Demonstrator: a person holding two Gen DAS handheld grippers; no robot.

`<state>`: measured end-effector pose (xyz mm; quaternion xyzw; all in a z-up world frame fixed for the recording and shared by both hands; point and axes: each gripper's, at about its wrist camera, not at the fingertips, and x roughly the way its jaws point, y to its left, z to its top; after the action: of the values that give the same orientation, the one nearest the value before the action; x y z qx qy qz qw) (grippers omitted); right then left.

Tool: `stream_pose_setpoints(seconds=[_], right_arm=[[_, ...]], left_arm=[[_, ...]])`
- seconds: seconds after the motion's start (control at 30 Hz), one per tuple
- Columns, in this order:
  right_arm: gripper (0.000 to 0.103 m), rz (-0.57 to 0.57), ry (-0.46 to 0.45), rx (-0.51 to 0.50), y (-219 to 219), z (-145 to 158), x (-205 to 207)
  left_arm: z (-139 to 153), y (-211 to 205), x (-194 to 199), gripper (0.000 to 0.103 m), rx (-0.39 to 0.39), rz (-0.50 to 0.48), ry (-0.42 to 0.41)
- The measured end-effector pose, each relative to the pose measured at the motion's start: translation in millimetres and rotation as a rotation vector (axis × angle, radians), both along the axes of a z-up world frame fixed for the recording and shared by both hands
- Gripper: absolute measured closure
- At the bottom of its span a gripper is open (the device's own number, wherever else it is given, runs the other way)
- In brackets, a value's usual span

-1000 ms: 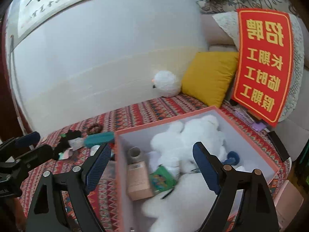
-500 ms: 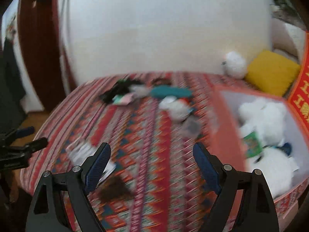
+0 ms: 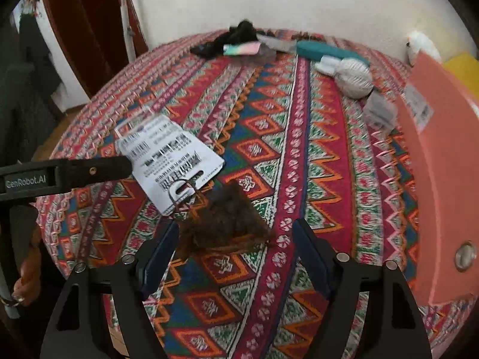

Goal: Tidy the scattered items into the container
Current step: 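Grasp the brown fuzzy tuft with the right tool while the left tool grasps the white paper tag, then carry the brown tuft and paper tag into the pink box, open both tools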

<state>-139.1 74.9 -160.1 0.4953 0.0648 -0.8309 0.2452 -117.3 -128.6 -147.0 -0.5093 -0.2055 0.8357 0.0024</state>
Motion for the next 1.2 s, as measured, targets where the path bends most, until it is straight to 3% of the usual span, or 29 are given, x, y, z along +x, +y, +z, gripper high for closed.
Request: stream_pose_setpoints(seconds=[0.07, 0.1, 0.13, 0.2, 0.23, 0.43, 0.57, 0.83, 1.2], right_arm=[[0.023, 0.008, -0.024, 0.007, -3.4, -8.9, -7.2], [0.032, 0.018, -0.021, 0.015, -5.2, -12.2, -9.3], [0.051, 0.028, -0.019, 0.022, -7.0, -15.4, -11.4], [0.076, 0.055, -0.015, 0.018, -7.0, -13.2, -12.1], [0.079, 0.054, -0.026, 0.007, -4.1, -13.7, -12.7], [0.080, 0.048, -0.065, -0.031, 9.5, -17.0, -14.8], [0.081, 0.046, -0.068, -0.032, 12.5, -18.1, -16.2], [0.084, -0.016, -0.008, -0.055, 25.6, -2.3, -22.4], [0.084, -0.076, 0.100, -0.145, 47.6, 39.2, -17.8]], left_arm=[[-3.8, 6.8, -11.1, 0.013, -0.016, 0.004, -0.009], [-6.0, 10.5, -17.2, 0.013, -0.027, 0.007, -0.014], [-6.6, 11.1, -20.8, 0.013, -0.039, 0.012, -0.017], [-10.9, 16.6, -34.0, 0.012, -0.071, 0.020, -0.022], [-11.3, 18.1, -38.5, 0.011, -0.088, 0.021, -0.018], [-19.1, 33.3, -77.3, 0.005, -0.228, 0.006, -0.024], [-24.1, 54.4, -73.0, 0.006, -0.374, -0.067, -0.006], [-3.8, 40.3, -43.4, 0.010, -0.314, -0.054, 0.037], [49.9, 48.5, -24.4, 0.011, -0.278, -0.075, 0.190]])
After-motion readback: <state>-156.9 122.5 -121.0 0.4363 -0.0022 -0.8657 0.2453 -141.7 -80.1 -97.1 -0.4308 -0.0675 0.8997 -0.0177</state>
